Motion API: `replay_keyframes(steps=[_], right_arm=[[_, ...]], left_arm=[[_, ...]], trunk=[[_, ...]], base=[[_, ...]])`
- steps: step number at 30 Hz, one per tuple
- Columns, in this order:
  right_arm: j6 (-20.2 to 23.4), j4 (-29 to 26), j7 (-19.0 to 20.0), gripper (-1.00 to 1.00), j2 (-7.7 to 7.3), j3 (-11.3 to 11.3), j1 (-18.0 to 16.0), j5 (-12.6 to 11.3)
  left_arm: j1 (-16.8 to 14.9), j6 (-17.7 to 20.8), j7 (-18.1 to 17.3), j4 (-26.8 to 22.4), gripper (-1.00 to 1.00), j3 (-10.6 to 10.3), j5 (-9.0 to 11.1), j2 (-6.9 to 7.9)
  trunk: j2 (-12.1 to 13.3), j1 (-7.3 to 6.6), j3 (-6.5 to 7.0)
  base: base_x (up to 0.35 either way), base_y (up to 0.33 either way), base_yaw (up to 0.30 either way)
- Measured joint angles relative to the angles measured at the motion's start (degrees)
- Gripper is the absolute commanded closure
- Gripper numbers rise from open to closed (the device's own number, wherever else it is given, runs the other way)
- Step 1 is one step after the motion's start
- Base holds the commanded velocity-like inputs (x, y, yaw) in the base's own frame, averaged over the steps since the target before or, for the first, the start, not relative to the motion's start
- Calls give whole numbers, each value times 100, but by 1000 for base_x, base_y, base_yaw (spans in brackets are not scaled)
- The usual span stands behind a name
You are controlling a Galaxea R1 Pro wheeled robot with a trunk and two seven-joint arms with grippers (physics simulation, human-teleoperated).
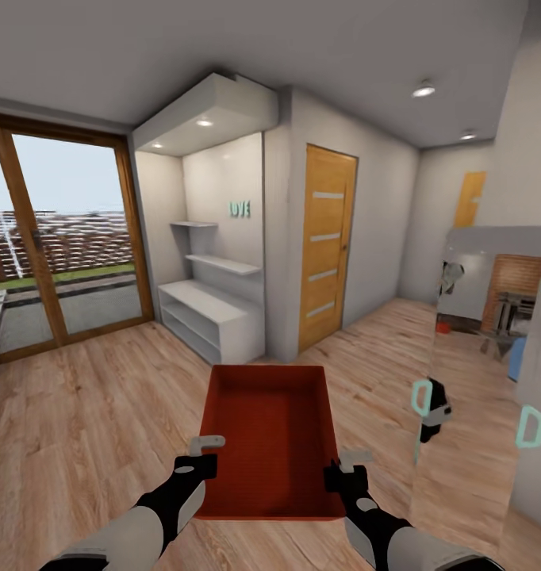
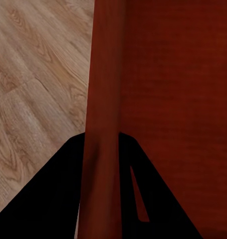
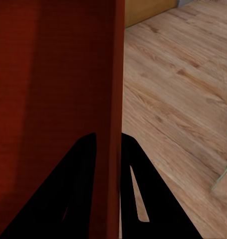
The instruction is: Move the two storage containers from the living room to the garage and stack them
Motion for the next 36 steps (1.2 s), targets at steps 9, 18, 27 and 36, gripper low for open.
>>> replay_keyframes(steps=[9, 18, 27, 36], right_arm=[[-1, 0, 0, 100, 0, -3, 2, 1], [0, 0, 1, 100, 0, -2, 1, 1], [-3, -1, 0, 100, 0, -6, 4, 3], [-1, -2, 0, 100, -1, 3, 3, -6]], left_arm=[[0, 0, 0, 0, 100, -2, 0, 0], [0, 0, -1, 0, 100, -1, -1, 0], [0, 0, 1, 0, 100, -3, 0, 0], [-1, 0, 2, 2, 100, -3, 1, -2]], trunk=[[0, 0, 0], [0, 0, 0], [-1, 0, 0], [0, 0, 0]], base=[[322, 0, 0], [322, 10, 0], [322, 90, -1], [322, 137, -153]])
